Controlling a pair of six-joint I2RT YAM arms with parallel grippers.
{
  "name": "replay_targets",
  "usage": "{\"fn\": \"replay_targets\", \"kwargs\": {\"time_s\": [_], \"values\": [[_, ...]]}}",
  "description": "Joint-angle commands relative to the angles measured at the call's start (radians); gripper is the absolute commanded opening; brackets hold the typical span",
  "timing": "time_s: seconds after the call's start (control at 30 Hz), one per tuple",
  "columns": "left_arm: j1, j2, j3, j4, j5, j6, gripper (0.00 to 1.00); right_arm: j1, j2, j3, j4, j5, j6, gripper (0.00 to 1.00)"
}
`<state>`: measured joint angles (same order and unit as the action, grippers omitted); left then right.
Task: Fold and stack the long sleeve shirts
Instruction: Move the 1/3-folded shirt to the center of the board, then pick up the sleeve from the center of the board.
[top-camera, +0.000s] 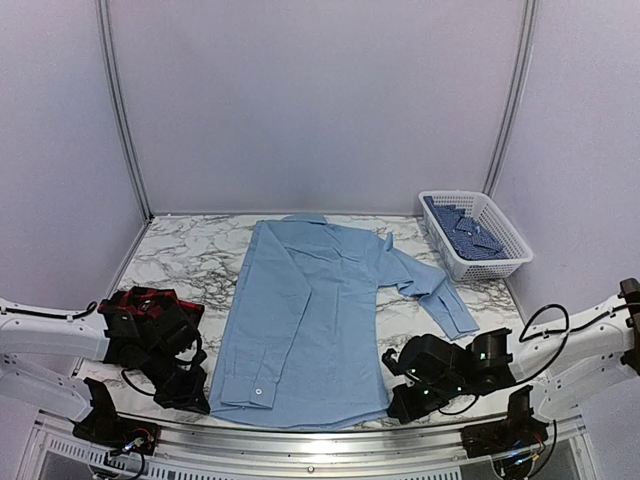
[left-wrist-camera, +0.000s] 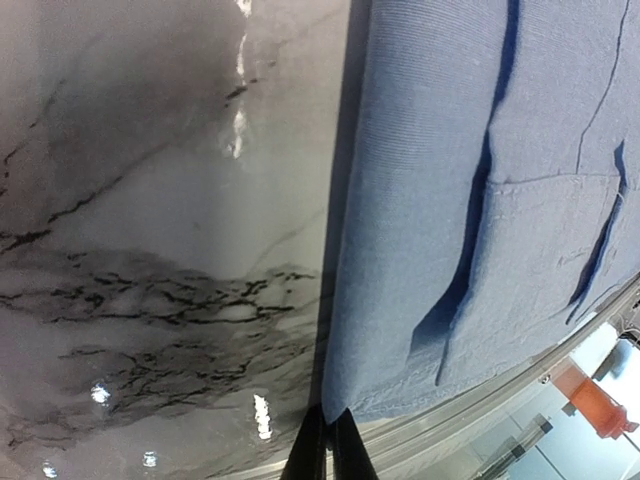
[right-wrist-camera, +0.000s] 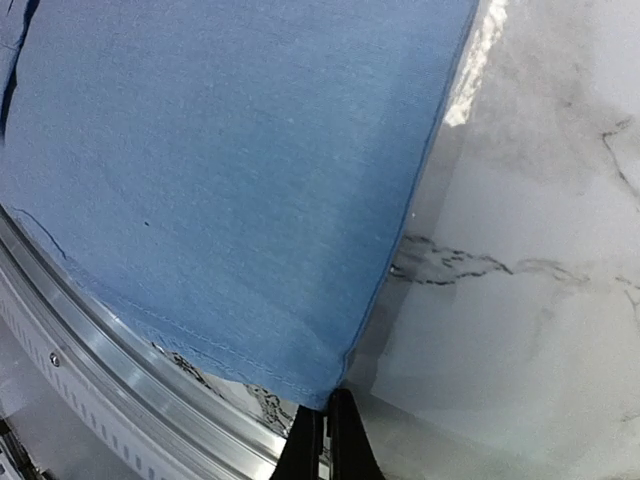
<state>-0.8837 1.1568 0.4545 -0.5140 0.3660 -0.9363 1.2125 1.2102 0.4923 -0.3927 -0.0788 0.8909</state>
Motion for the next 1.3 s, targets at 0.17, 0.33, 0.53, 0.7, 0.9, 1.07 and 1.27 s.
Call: {"fn": "replay_targets", "kwargs": {"time_s": [0.17, 0.33, 0.53, 0.7, 0.9, 1.07, 1.27], "values": [[-0.006, -0.039, 0.11, -0.2, -0.085, 0.037, 0.39, -0.01, -0.052, 0.128, -0.13, 0.074, -0.017, 0.43], [-0.005, -0.04, 0.217, -0.289, -0.114, 0.073, 0.53, -0.108, -0.097, 0.161, -0.196, 0.075, -0.07, 0.68], [-0.003, 0.015, 0.403, -0.367, -0.219, 0.151, 0.56, -0.346, -0.169, 0.206, -0.247, 0.141, -0.156, 0.68], [-0.004, 0.129, 0.588, -0.357, -0.274, 0.234, 0.57, -0.575, -0.18, 0.18, -0.229, 0.179, -0.202, 0.67], [-0.001, 0.242, 0.758, -0.32, -0.303, 0.31, 0.57, -0.788, -0.18, 0.115, -0.136, 0.234, -0.232, 0.64], [-0.001, 0.316, 0.767, -0.228, -0.241, 0.321, 0.57, -0.904, -0.162, 0.083, -0.037, 0.258, -0.186, 0.6], [0.0, 0.365, 0.791, -0.166, -0.217, 0.334, 0.57, -0.977, -0.097, 0.072, 0.054, 0.313, -0.153, 0.55]]}}
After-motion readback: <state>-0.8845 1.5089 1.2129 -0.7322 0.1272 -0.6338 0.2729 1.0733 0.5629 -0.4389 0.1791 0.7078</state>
